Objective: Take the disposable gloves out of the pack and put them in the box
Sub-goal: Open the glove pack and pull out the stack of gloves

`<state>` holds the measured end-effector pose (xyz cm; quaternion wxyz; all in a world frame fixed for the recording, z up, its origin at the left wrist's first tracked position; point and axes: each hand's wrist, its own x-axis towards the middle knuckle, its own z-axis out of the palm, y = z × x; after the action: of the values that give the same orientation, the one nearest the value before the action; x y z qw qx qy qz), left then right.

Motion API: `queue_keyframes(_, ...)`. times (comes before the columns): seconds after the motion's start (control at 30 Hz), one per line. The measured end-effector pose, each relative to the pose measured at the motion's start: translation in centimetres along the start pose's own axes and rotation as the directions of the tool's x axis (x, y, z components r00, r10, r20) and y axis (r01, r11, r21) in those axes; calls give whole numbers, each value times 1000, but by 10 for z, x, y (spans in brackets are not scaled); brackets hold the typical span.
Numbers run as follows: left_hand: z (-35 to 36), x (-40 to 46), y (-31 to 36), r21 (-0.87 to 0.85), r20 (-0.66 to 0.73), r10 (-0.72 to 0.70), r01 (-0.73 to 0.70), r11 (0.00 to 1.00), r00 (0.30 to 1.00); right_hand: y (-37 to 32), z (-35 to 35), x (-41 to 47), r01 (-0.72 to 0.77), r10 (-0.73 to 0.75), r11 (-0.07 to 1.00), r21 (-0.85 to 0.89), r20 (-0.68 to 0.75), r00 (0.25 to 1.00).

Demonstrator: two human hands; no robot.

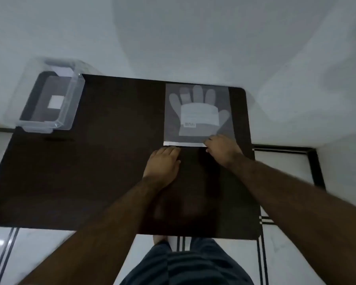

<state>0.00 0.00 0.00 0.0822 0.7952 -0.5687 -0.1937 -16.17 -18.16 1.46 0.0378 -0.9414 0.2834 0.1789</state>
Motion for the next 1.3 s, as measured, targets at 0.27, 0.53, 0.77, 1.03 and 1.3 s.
queue_keyframes(0.27, 6, 25, 29, -46, -47, -128, 126, 991, 991, 37, -20, 34, 164, -184, 980, 111, 202, 962)
queue_keyframes(0.53, 16, 36, 47, -38, -98, -182, 179, 983, 978, 51, -28, 46, 307, -317, 948, 77, 215, 924)
queue_keyframes(0.77, 28, 44, 53, -42, -170, -230, 226, 973, 958, 44, -18, 46, 428, -398, 901, -65, 264, 879)
queue_keyframes(1.03, 40, 46, 54, -71, -311, -157, 142, 987, 937, 48, -5, 52, 321, -323, 946, 34, 136, 937)
queue_keyframes(1.3, 45, 52, 57, -373, -249, -422, 316, 872, 872, 61, 0, 58, 69, -91, 919, 388, 37, 995)
